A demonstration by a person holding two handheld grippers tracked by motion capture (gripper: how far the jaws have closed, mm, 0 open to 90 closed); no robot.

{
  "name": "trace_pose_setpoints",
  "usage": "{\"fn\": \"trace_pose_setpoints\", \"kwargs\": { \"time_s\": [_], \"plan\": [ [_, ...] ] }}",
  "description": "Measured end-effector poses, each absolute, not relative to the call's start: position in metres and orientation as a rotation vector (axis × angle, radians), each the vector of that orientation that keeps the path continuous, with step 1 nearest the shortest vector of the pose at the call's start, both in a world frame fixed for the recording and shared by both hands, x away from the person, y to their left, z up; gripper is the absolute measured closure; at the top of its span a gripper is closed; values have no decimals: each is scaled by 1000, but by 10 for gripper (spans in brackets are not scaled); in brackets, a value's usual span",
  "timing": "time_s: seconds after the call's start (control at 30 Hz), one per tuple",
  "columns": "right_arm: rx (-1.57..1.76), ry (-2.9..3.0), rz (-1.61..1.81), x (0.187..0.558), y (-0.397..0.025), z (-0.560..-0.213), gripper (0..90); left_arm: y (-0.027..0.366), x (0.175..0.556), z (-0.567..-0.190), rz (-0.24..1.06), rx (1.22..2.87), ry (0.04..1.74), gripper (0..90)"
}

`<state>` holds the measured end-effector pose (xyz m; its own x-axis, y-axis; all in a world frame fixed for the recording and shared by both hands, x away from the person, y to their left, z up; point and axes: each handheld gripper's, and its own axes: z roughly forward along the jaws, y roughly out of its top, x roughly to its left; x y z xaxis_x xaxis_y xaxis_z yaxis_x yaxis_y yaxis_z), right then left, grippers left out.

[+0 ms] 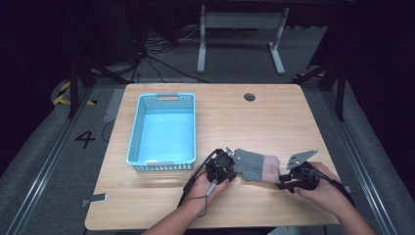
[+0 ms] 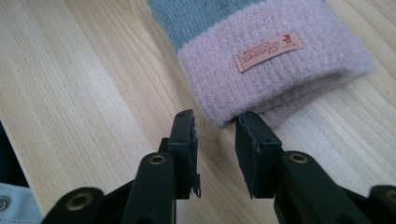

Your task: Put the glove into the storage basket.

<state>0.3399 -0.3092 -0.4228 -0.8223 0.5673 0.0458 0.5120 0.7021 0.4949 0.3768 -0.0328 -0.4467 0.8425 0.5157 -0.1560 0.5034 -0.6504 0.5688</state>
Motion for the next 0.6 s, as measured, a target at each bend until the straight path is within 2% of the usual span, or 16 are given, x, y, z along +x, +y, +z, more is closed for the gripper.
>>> {"fn": "trace_pose_setpoints", "kwargs": {
  "time_s": [0.1,0.2,0.43,0.6],
  "plan": [
    [880,2790,751,340,-309,-421,787,-36,376,-446,30,2424,714,897],
    [864,2795,755,340,-307,-419,858,-39,374,-445,37,2430,700,899],
    [823,2775,714,339,-307,-415,891,-34,374,-442,56,2407,744,894],
    [819,2776,714,340,-308,-416,892,-30,379,-441,71,2403,784,747]
  ]
}}
